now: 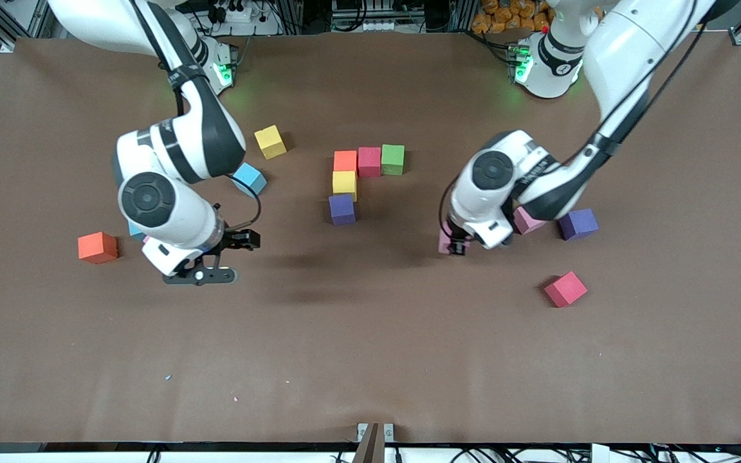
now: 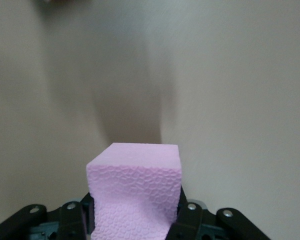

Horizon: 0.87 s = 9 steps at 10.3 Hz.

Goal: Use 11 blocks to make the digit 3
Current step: 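Carry the pink cube beside purple while the right gripper reaches another pink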

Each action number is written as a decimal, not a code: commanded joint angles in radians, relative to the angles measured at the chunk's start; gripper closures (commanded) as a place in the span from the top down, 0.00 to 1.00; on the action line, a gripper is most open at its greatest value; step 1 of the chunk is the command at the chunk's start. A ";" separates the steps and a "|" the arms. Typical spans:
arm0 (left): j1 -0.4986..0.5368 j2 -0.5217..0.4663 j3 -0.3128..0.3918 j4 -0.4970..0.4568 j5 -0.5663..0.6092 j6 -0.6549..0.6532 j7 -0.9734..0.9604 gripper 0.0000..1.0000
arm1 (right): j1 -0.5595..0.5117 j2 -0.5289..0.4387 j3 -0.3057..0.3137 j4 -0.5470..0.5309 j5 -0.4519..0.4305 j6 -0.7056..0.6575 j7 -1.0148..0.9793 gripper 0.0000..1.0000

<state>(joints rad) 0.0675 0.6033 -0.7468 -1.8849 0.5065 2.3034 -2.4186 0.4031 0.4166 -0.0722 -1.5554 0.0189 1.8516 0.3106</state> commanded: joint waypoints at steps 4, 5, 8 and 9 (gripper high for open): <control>-0.211 0.102 0.021 0.113 -0.008 0.002 -0.315 0.00 | -0.180 -0.102 -0.005 -0.023 -0.001 -0.096 -0.166 1.00; -0.248 0.116 0.047 0.136 -0.016 0.002 -0.323 0.00 | -0.211 -0.120 -0.003 -0.015 -0.001 -0.124 -0.172 1.00; -0.380 0.179 0.108 0.228 -0.022 0.002 -0.405 0.00 | -0.236 -0.145 -0.006 0.033 -0.019 -0.227 -0.174 1.00; -0.418 0.184 0.136 0.245 -0.025 0.002 -0.416 0.00 | -0.244 -0.151 -0.005 0.028 -0.025 -0.235 -0.180 1.00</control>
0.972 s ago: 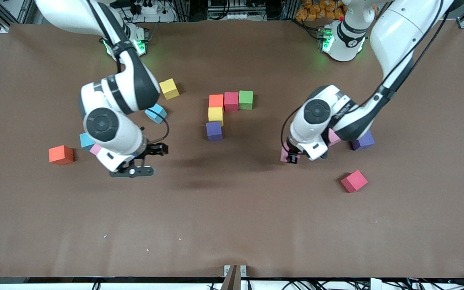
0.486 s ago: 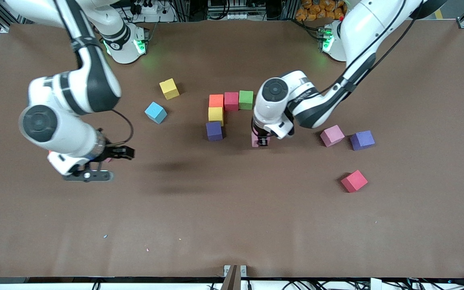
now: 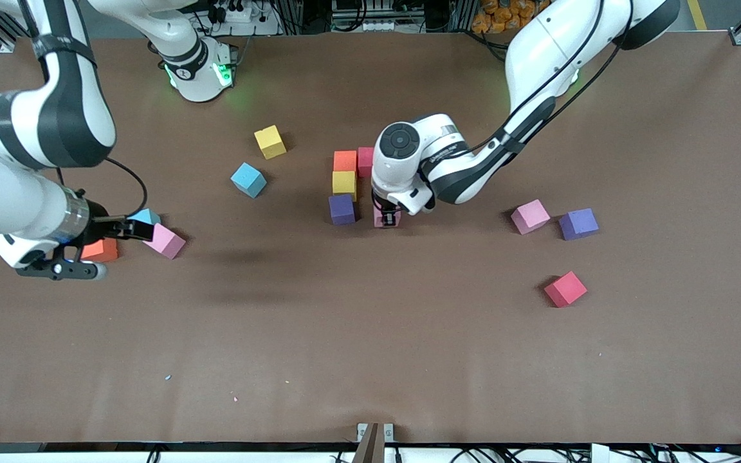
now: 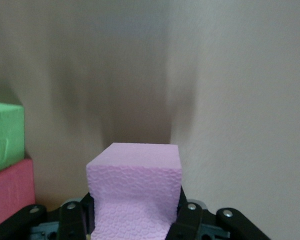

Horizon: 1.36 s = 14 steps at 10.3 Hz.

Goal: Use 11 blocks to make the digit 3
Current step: 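Carry the pink cube beside purple while the right gripper reaches another pink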

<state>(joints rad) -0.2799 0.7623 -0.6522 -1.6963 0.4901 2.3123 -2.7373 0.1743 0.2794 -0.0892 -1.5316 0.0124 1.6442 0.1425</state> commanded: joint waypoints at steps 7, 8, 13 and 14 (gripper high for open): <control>-0.134 0.074 0.066 0.113 -0.010 -0.013 -0.111 0.00 | -0.122 -0.091 0.014 -0.461 -0.003 0.267 -0.353 1.00; -0.151 0.074 0.083 0.113 -0.010 -0.019 -0.111 0.00 | -0.145 -0.086 0.014 -0.502 0.000 0.284 -0.448 1.00; -0.174 0.074 0.101 0.113 -0.018 -0.022 -0.105 0.00 | -0.067 -0.069 0.022 -0.683 -0.003 0.501 -0.693 1.00; -0.173 0.074 0.101 0.113 -0.008 -0.022 -0.102 0.00 | -0.062 -0.059 0.022 -0.682 -0.012 0.535 -0.824 1.00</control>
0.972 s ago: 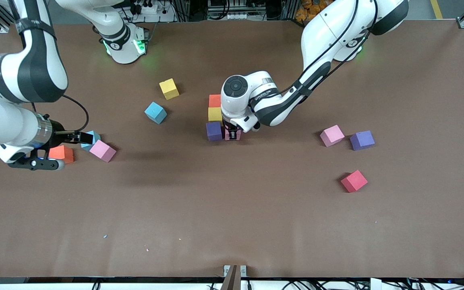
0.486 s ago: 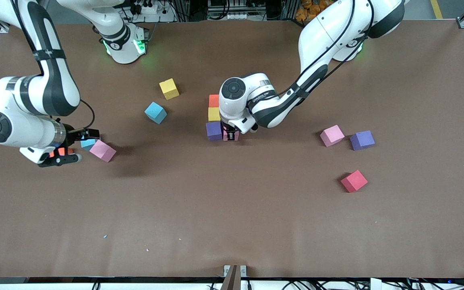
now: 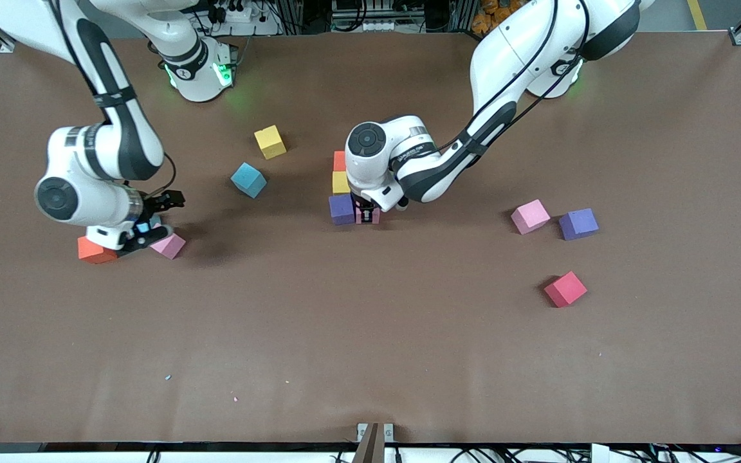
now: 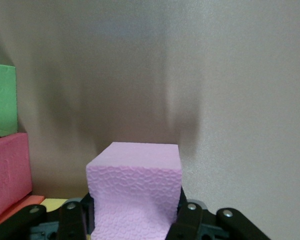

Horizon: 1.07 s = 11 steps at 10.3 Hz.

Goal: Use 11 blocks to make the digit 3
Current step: 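Carry the pink cube beside purple while the right gripper reaches another pink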

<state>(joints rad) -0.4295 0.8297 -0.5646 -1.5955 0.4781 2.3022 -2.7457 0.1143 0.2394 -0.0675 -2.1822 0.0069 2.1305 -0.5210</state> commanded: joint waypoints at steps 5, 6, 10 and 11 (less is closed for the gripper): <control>-0.022 -0.004 0.014 0.012 0.002 -0.012 -0.092 1.00 | 0.018 0.010 -0.001 -0.027 -0.165 0.202 -0.287 1.00; -0.023 -0.018 0.012 0.011 0.004 -0.015 -0.095 1.00 | -0.011 0.032 0.000 -0.034 -0.165 0.241 -0.310 1.00; -0.029 -0.082 -0.033 0.009 0.004 -0.121 -0.103 1.00 | -0.035 0.055 0.000 -0.065 -0.165 0.293 -0.369 1.00; -0.025 -0.114 -0.040 0.006 0.002 -0.133 -0.098 1.00 | -0.033 0.072 0.000 -0.064 -0.165 0.319 -0.369 1.00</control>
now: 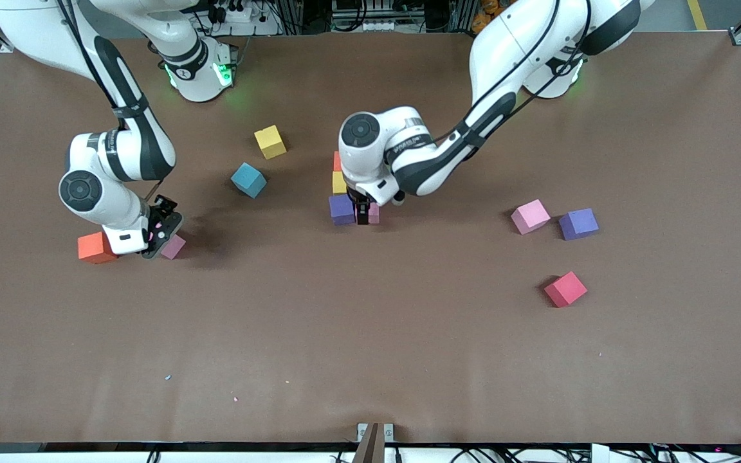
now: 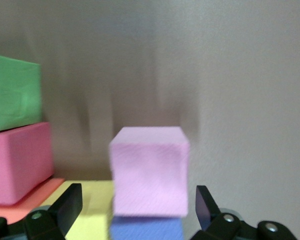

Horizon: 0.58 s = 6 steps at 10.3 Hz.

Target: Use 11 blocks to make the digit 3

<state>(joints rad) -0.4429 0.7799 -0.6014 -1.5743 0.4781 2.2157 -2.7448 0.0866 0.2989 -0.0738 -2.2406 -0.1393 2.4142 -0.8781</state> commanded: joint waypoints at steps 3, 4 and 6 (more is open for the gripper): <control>0.009 -0.155 -0.001 -0.015 0.005 -0.102 -0.064 1.00 | -0.021 0.029 0.006 -0.001 -0.023 0.082 -0.078 1.00; 0.045 -0.172 -0.001 -0.012 0.001 -0.120 0.001 1.00 | -0.022 0.048 0.006 -0.001 -0.022 0.088 -0.073 1.00; 0.094 -0.180 0.002 -0.010 0.007 -0.151 0.130 1.00 | -0.033 0.065 0.006 -0.002 -0.019 0.100 -0.071 1.00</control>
<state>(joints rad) -0.3811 0.6195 -0.6024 -1.5699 0.4796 2.0890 -2.6694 0.0771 0.3479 -0.0763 -2.2418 -0.1416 2.4980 -0.9366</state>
